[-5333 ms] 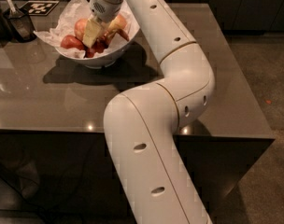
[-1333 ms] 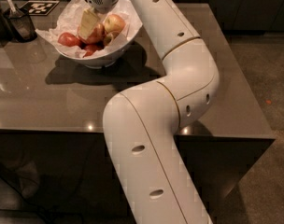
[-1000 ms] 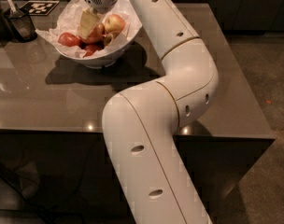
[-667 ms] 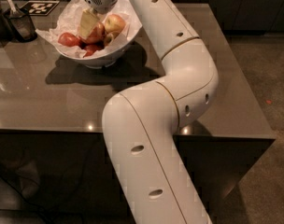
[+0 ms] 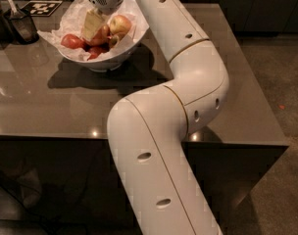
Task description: Pick apple from white bowl
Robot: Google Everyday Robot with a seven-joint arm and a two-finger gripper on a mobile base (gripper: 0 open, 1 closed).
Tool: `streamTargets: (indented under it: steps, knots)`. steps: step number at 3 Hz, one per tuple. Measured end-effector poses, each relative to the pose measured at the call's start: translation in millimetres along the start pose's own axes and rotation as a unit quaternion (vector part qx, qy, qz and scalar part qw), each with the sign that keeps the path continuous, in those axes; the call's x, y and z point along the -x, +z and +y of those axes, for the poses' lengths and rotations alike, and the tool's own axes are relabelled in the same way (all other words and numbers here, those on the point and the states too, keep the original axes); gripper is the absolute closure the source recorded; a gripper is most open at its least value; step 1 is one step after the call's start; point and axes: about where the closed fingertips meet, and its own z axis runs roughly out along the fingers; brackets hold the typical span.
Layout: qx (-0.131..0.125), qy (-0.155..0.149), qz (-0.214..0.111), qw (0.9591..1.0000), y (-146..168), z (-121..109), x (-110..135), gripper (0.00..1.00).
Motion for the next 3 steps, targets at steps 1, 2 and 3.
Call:
streamTargets:
  steps: [1,2,3]
  knots:
    - [0.0,0.0,0.0,1.0,0.0,0.0,0.0,0.36]
    - [0.0,0.0,0.0,1.0,0.0,0.0,0.0,0.12]
    - [0.0,0.0,0.0,1.0,0.0,0.0,0.0,0.0]
